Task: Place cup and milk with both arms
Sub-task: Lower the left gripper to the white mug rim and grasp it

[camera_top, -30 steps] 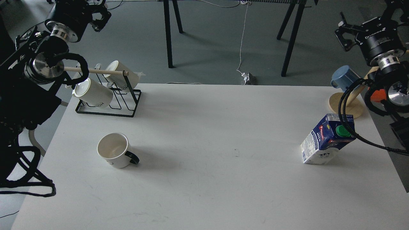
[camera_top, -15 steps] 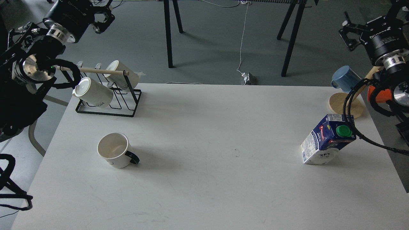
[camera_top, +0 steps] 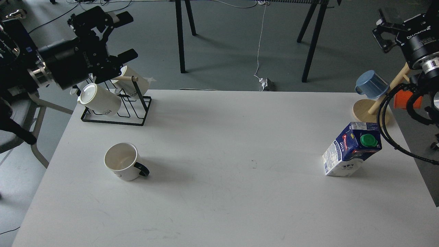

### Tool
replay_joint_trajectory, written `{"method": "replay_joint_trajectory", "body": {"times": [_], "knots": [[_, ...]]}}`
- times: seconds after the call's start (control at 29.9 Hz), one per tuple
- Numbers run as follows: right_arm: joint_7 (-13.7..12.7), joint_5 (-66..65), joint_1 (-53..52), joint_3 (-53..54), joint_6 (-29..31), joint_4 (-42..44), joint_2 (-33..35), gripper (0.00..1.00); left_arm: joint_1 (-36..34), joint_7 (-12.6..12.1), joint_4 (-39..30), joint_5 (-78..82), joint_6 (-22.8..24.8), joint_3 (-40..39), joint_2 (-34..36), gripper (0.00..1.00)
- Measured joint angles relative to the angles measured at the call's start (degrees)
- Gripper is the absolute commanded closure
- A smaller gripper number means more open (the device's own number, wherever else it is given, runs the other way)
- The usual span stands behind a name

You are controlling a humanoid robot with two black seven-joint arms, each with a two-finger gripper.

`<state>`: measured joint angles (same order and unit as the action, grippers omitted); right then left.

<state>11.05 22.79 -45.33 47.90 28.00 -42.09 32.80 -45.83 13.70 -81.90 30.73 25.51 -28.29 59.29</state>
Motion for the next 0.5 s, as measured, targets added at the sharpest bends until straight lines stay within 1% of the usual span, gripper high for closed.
{"method": "replay_joint_trajectory", "body": {"times": [0.07, 0.13, 0.23, 0.33, 0.4, 0.5], "knots": [[0.00, 0.04, 0.00, 0.00, 0.00, 0.16, 0.00, 0.00, 2.45, 2.52, -0.89, 4.69, -0.43, -0.01, 3.31, 0.08], [0.02, 0.05, 0.01, 0.00, 0.00, 0.20, 0.00, 0.00, 4.99, 5.02, -0.96, 10.12, -1.00, 0.17, 5.78, 0.08], [0.09, 0.06, 0.05, 0.03, 0.00, 0.21, 0.00, 0.00, 9.60, 7.06, -0.85, 21.09, -4.11, 0.66, 7.87, 0.08], [0.11, 0.06, 0.06, 0.18, 0.00, 0.23, 0.00, 0.00, 13.98, 7.81, -0.78, 30.72, -9.54, 0.92, 8.27, 0.08], [0.12, 0.03, 0.11, 0.24, 0.00, 0.26, 0.00, 0.00, 16.45, 7.83, -0.36, 37.87, -13.37, 1.05, 8.23, 0.08], [0.12, 0.00, 0.29, 0.26, 0.00, 0.33, 0.00, 0.00, 19.29, 7.75, 2.08, 50.95, -18.44, 1.10, 7.22, 0.08]]}}
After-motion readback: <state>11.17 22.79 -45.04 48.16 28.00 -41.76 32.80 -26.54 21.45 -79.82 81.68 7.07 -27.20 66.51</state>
